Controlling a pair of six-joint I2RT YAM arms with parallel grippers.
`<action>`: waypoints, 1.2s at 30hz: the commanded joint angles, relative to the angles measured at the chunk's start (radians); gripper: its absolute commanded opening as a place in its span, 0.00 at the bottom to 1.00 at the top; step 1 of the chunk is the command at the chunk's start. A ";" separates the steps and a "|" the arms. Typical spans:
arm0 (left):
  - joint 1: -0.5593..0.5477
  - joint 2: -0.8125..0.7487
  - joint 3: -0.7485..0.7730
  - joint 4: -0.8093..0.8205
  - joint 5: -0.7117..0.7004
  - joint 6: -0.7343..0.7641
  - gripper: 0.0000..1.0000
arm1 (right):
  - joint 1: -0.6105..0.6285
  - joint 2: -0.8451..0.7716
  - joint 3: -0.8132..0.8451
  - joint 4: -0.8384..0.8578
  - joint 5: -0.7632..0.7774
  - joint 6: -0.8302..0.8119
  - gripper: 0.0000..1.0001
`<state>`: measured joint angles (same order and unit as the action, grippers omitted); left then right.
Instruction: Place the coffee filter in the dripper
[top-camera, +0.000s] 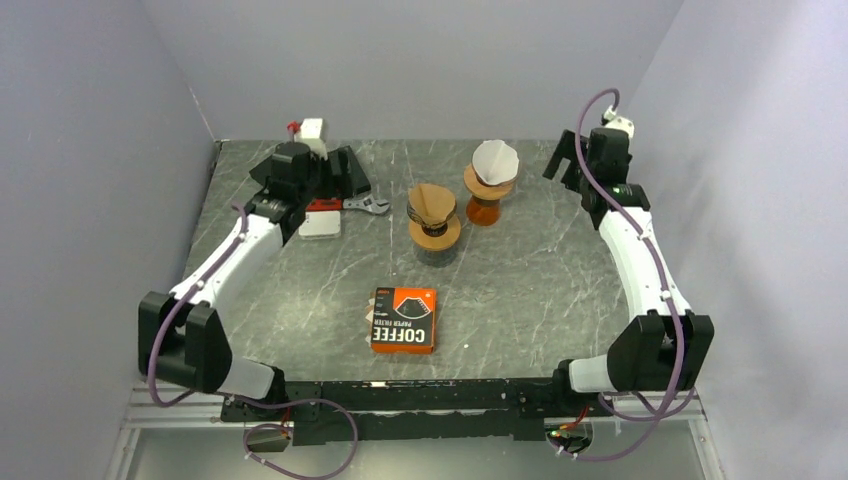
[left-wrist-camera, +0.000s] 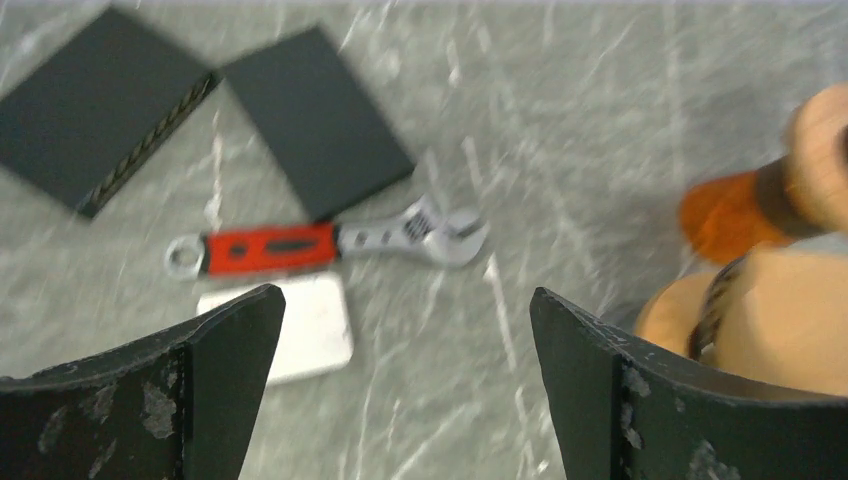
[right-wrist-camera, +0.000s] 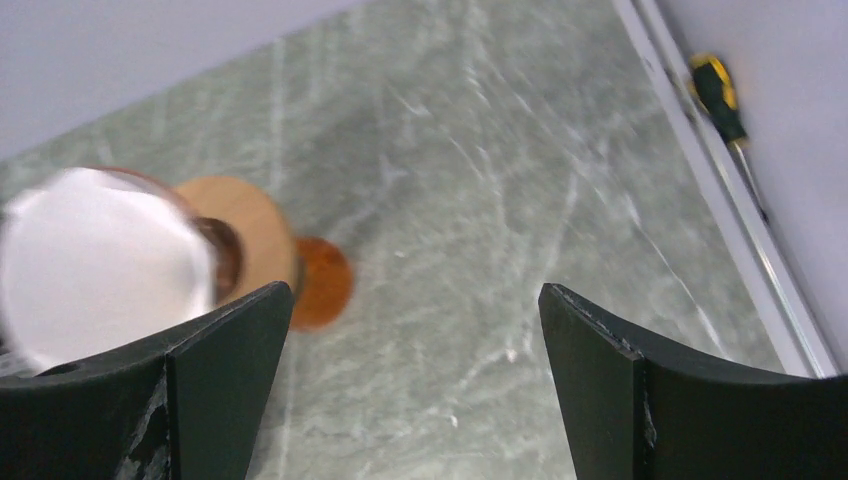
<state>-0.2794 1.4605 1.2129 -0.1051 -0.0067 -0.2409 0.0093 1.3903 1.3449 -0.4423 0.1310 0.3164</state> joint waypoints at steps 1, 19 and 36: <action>0.003 -0.120 -0.155 -0.056 -0.164 0.007 0.99 | -0.040 -0.080 -0.161 0.134 0.196 0.045 0.99; 0.008 -0.213 -0.641 0.283 -0.531 0.034 1.00 | -0.042 -0.245 -0.858 0.608 0.421 0.126 1.00; 0.034 0.098 -0.872 1.146 -0.441 0.431 1.00 | -0.041 -0.132 -1.033 1.116 0.470 0.042 0.99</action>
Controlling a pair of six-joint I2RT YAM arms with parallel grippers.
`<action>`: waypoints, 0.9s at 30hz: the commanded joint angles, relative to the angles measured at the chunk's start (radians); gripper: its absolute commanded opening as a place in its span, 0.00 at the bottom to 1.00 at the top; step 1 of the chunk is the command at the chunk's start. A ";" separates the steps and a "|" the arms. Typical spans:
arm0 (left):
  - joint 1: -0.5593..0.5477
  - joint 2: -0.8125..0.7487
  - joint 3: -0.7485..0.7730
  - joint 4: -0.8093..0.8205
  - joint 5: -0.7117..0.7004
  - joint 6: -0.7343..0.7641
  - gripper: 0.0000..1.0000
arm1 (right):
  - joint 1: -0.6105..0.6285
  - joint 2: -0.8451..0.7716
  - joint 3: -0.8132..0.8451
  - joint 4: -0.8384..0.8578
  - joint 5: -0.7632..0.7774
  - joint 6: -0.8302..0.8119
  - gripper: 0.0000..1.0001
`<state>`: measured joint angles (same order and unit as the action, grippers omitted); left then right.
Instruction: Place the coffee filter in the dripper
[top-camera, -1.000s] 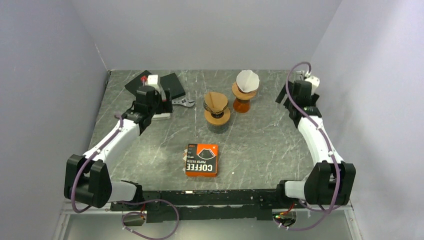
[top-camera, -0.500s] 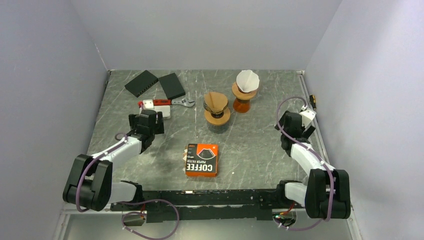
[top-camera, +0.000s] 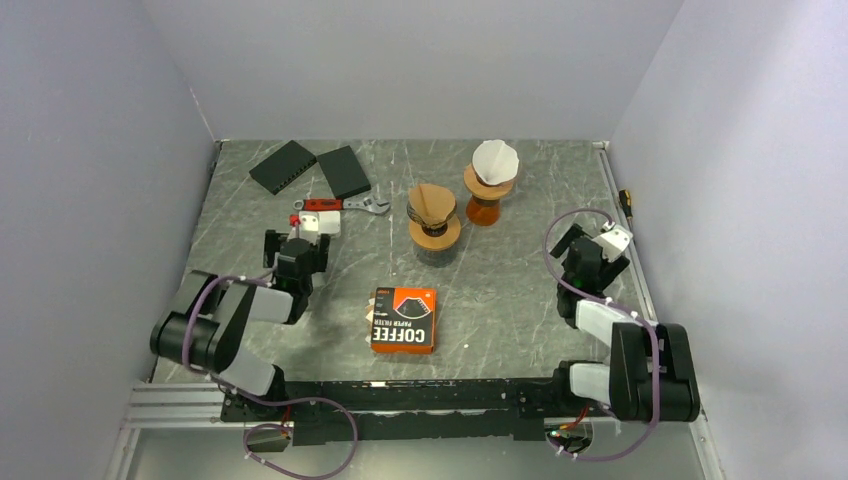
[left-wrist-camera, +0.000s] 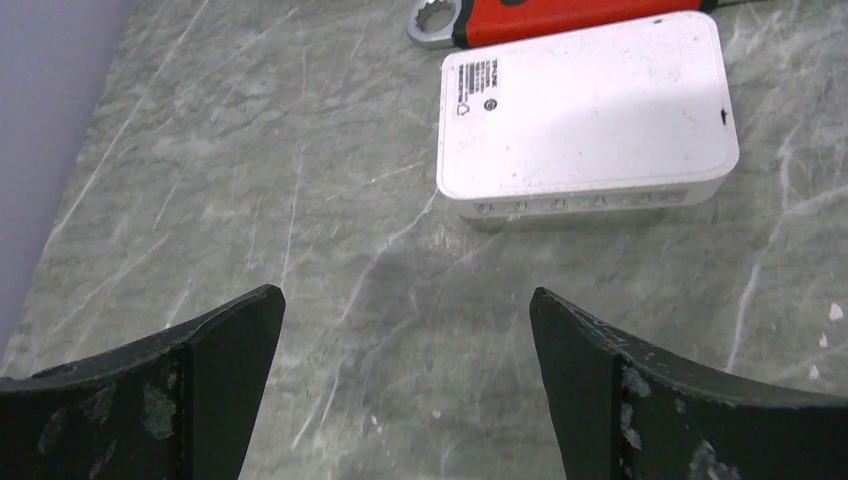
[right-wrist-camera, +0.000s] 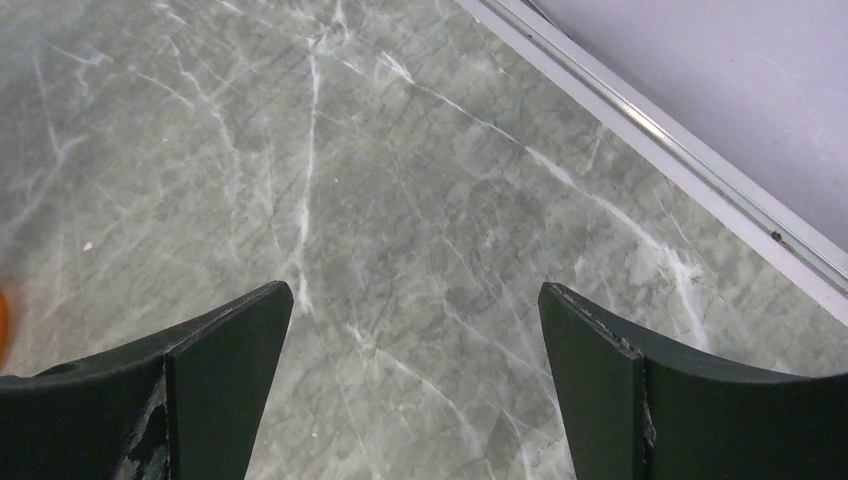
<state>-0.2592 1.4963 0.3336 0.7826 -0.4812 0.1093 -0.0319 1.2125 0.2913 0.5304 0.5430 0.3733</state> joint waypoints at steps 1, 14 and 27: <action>0.022 0.088 0.010 0.283 0.043 0.083 1.00 | 0.001 0.054 0.017 0.168 0.054 -0.025 0.99; 0.287 0.112 0.035 0.175 0.222 -0.203 0.99 | 0.004 0.171 -0.091 0.571 -0.206 -0.235 1.00; 0.284 0.138 0.053 0.194 0.169 -0.198 1.00 | 0.066 0.261 -0.045 0.579 -0.185 -0.297 1.00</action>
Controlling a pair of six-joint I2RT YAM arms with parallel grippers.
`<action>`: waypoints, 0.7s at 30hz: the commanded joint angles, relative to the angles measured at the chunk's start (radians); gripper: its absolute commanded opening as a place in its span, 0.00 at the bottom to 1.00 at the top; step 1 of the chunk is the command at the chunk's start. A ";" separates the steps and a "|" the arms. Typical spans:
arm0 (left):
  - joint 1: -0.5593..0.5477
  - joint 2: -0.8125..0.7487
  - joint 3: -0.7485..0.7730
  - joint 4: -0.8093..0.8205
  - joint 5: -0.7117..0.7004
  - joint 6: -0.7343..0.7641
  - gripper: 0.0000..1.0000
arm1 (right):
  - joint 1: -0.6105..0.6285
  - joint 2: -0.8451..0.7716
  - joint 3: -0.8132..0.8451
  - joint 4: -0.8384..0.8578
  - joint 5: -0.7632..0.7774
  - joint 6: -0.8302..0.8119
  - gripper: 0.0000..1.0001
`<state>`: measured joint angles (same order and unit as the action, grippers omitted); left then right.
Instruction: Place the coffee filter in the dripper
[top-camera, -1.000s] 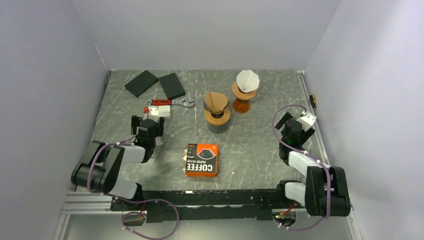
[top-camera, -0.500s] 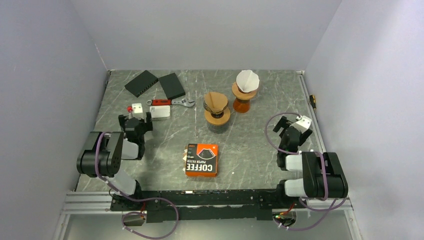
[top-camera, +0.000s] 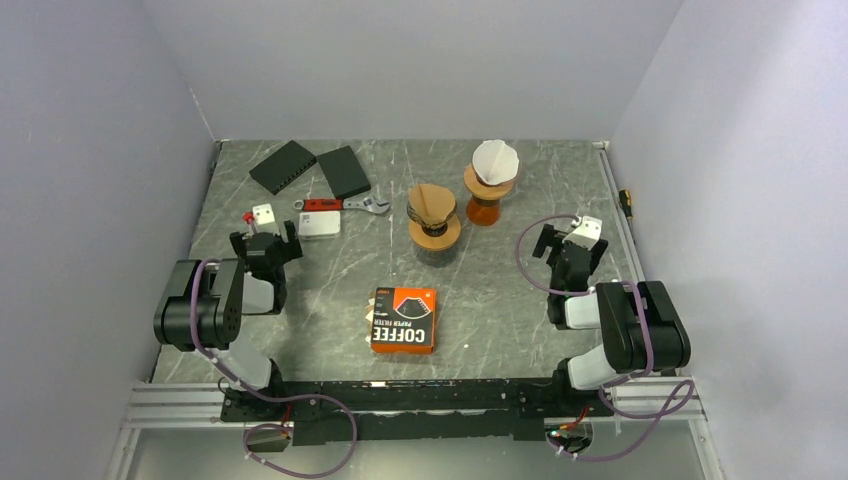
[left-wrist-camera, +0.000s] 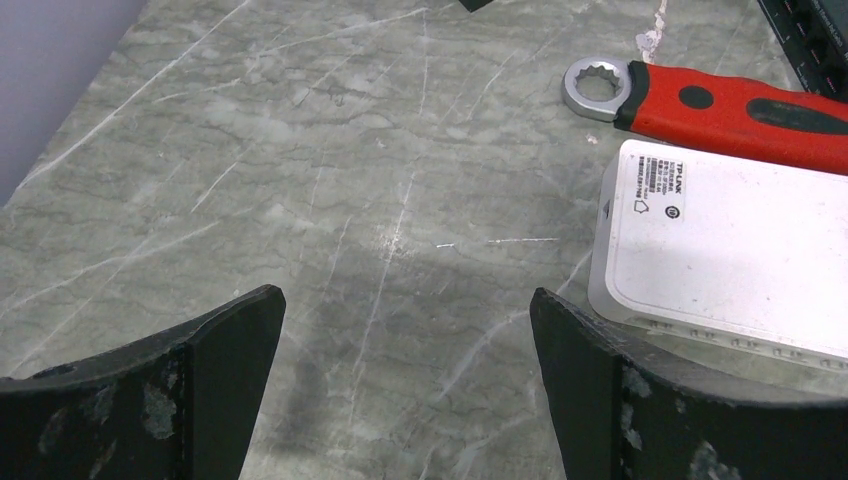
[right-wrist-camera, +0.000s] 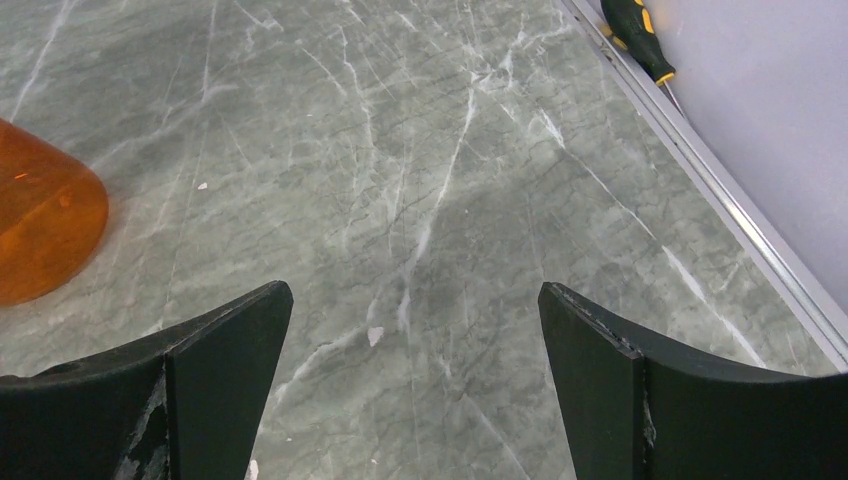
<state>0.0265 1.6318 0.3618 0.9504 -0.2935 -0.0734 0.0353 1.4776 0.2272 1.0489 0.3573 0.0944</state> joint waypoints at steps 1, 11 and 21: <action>-0.002 0.008 0.021 0.041 -0.020 -0.012 1.00 | -0.001 -0.003 0.018 0.063 0.001 -0.018 1.00; -0.002 0.005 0.024 0.026 -0.019 -0.017 1.00 | -0.002 -0.004 0.020 0.059 0.000 -0.018 1.00; -0.002 0.005 0.027 0.019 -0.019 -0.017 1.00 | -0.001 -0.004 0.017 0.063 -0.001 -0.018 1.00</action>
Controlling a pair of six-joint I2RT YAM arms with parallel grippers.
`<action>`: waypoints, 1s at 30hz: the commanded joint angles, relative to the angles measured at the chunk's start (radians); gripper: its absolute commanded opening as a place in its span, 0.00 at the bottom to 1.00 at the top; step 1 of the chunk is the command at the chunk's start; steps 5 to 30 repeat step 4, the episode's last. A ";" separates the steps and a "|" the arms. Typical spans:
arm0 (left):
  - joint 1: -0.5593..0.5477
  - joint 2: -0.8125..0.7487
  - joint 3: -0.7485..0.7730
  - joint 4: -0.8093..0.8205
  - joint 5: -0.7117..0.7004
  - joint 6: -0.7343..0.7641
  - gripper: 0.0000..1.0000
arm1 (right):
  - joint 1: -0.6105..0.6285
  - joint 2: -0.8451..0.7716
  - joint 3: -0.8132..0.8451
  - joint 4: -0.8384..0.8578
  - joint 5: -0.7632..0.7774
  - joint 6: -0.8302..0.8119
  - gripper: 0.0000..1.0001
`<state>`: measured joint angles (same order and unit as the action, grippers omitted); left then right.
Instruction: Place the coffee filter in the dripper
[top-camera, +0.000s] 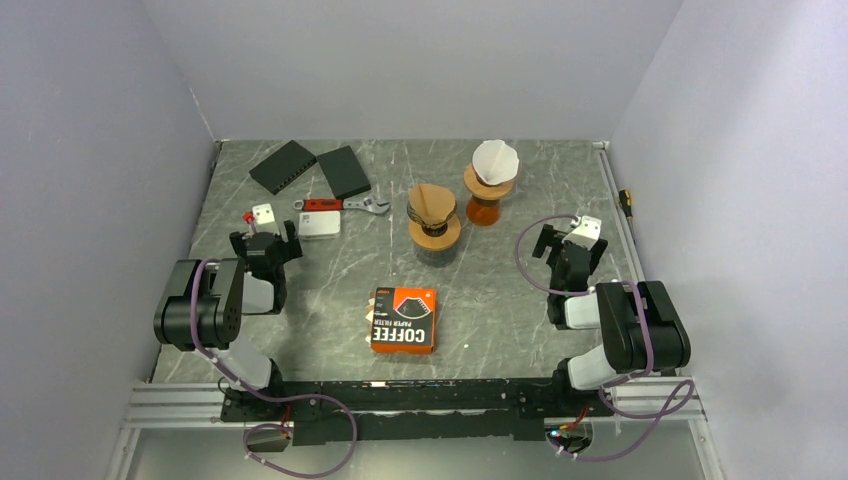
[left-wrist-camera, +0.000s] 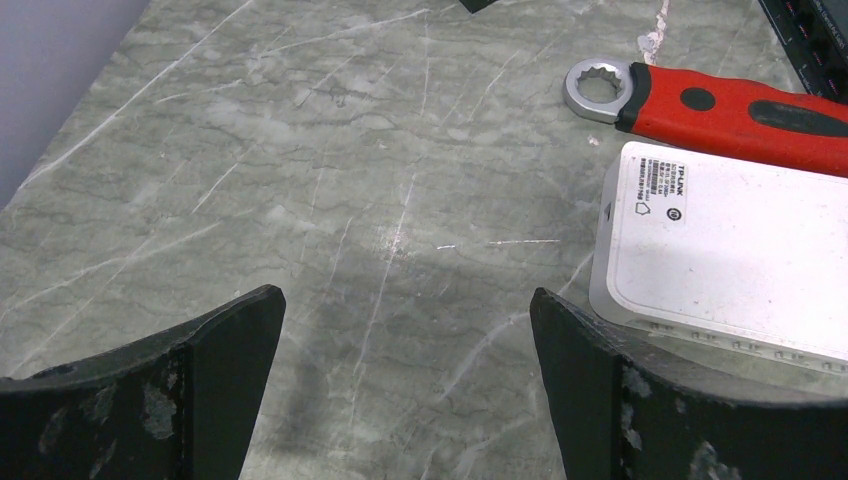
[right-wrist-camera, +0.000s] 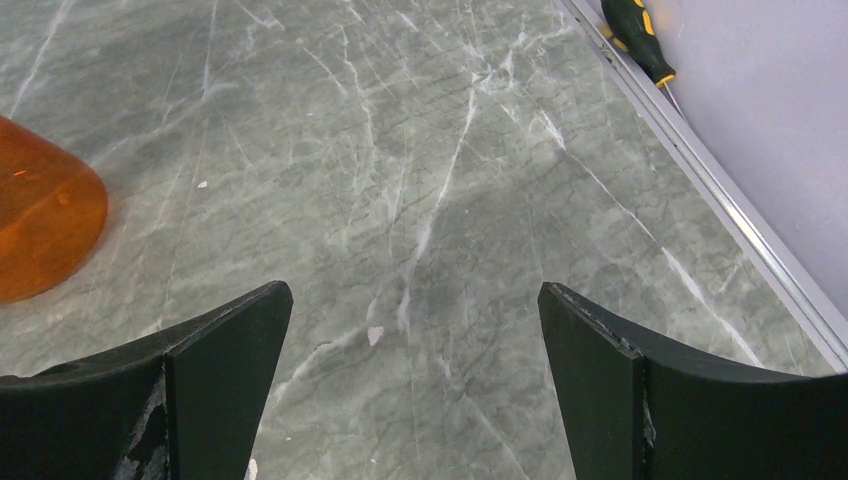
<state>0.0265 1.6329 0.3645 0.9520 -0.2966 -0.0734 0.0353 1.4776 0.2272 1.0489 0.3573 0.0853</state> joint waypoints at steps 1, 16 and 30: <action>-0.002 0.005 0.024 0.018 -0.015 -0.016 0.99 | -0.002 -0.004 0.018 0.062 -0.001 -0.009 1.00; -0.002 0.003 0.023 0.017 -0.015 -0.017 0.99 | -0.001 -0.004 0.017 0.063 -0.001 -0.009 1.00; -0.002 0.003 0.023 0.017 -0.015 -0.017 0.99 | -0.001 -0.004 0.017 0.063 -0.001 -0.009 1.00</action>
